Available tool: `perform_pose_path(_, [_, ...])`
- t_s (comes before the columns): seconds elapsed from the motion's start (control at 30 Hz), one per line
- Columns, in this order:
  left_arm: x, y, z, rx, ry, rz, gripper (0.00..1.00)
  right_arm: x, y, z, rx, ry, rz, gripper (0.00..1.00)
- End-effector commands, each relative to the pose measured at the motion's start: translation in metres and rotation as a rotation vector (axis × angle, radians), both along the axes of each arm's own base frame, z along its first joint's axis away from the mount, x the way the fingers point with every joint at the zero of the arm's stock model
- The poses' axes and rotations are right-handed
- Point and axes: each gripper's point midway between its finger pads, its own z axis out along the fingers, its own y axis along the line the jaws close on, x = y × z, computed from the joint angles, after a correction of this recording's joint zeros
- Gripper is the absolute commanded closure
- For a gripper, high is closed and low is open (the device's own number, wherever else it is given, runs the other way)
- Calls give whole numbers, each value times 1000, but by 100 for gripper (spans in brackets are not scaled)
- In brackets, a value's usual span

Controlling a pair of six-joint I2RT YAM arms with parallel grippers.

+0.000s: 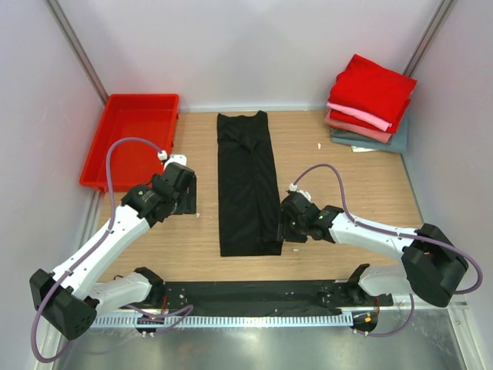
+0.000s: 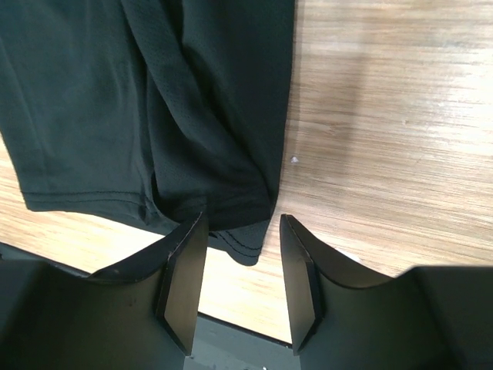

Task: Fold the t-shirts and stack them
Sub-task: Fold the tshirt

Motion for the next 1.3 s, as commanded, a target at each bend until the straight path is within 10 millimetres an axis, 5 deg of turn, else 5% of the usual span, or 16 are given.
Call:
perform_pose_path(0.0, [5, -3, 9, -27, -45, 10, 29, 4, 8, 2, 31, -22, -15, 52])
perform_pose_path(0.27, [5, -3, 9, -22, -41, 12, 29, 1, 11, -3, 32, -10, -7, 55])
perform_pose_path(0.8, [6, -1, 7, -5, -36, 18, 29, 3, 29, 14, 8, -36, 49, 96])
perform_pose_path(0.93, [6, 0, 7, -3, -35, 19, 29, 5, 53, 35, -36, -85, 126, 97])
perform_pose_path(1.07, [6, 0, 6, 1, -32, 19, 29, -7, 71, 36, -131, -90, 216, 97])
perform_pose_path(1.27, [6, -1, 4, 0, -24, 21, 29, -29, 93, 14, -247, -62, 348, 67])
